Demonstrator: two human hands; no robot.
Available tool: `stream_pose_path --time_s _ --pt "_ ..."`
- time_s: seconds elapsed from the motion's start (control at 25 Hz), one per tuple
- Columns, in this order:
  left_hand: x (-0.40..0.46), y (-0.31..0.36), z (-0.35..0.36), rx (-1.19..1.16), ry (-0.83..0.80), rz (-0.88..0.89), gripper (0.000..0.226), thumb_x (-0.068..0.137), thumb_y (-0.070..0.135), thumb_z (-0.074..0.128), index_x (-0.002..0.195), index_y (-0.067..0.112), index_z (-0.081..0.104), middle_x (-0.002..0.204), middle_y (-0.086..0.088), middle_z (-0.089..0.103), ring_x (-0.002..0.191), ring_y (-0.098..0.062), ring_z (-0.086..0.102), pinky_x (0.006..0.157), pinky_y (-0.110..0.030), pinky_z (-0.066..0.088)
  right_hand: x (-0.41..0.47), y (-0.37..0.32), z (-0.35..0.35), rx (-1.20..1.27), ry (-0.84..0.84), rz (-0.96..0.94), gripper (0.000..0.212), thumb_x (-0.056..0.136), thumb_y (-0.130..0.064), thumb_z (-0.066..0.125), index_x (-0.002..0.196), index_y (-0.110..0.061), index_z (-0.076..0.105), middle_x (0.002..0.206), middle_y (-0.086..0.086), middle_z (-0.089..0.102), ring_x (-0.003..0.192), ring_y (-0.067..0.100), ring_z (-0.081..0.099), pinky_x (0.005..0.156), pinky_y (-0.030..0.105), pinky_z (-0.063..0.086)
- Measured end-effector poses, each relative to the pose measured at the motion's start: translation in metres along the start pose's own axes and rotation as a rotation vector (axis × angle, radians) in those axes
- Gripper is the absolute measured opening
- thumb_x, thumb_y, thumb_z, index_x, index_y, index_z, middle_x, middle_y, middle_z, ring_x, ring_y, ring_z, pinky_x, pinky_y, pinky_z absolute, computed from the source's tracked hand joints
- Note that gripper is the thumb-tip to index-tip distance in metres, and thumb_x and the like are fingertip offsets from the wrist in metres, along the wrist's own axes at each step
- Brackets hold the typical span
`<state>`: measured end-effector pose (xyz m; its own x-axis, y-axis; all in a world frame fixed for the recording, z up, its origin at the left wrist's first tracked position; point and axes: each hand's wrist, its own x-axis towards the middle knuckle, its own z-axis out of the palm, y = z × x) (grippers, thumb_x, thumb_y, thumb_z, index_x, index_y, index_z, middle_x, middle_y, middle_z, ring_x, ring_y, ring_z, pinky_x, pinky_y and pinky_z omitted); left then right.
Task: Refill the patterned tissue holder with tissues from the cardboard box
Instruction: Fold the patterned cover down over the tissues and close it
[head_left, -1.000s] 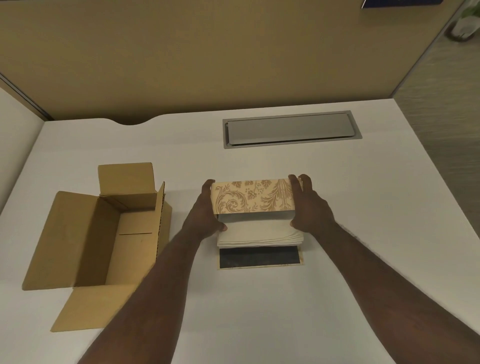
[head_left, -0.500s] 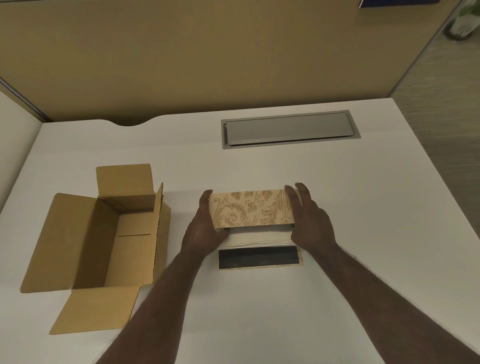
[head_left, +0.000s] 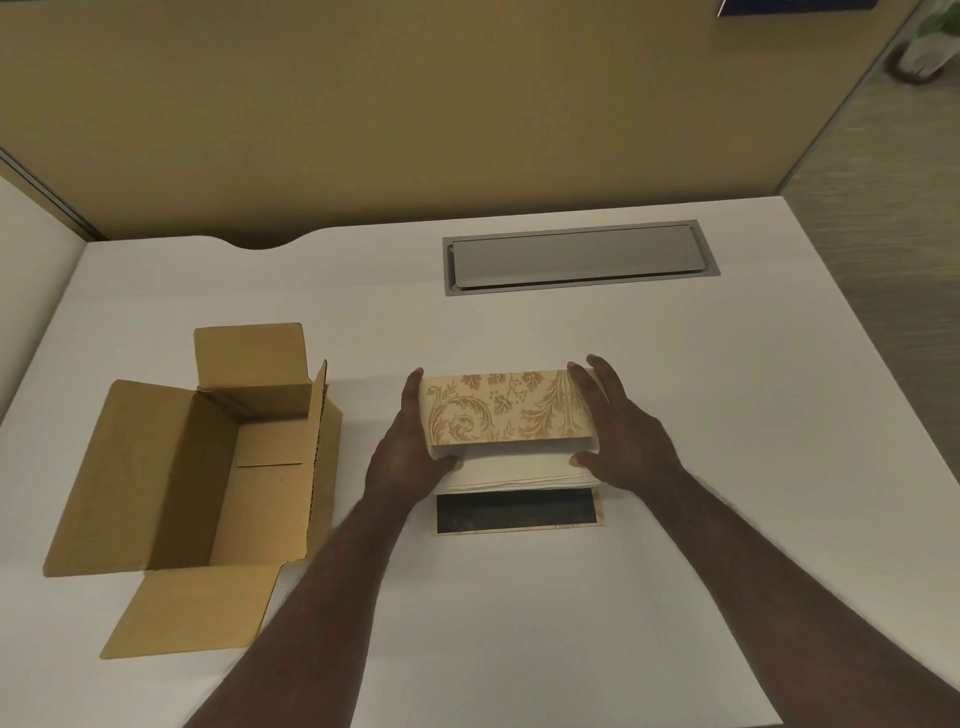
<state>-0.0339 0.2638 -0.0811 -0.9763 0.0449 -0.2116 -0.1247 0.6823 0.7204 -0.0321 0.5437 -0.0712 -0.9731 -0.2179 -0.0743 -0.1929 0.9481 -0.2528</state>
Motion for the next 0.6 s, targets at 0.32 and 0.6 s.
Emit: stream_pose_path --time_s 0.32,0.6 --pt "-0.01 -0.009 0.006 0.062 0.06 0.011 0.098 0.067 0.039 0.082 0.135 0.034 0.012 0.115 0.009 0.062 0.083 -0.012 0.066 0.052 -0.017 0.05 -0.016 -0.014 0.012 0.009 0.133 0.065 0.092 0.064 -0.014 0.081 0.145 -0.011 0.035 0.152 0.011 0.036 0.076 0.026 0.066 0.051 0.025 0.042" --pt "-0.029 -0.01 0.011 0.106 0.012 0.013 0.099 0.068 0.036 0.081 0.137 0.038 0.01 0.136 0.002 0.05 0.098 -0.015 0.06 0.06 -0.011 0.049 -0.036 -0.024 0.019 0.0 0.203 0.063 0.081 0.061 0.001 0.081 0.136 0.0 0.05 0.145 0.022 0.048 0.059 0.028 0.064 0.044 0.025 0.04"
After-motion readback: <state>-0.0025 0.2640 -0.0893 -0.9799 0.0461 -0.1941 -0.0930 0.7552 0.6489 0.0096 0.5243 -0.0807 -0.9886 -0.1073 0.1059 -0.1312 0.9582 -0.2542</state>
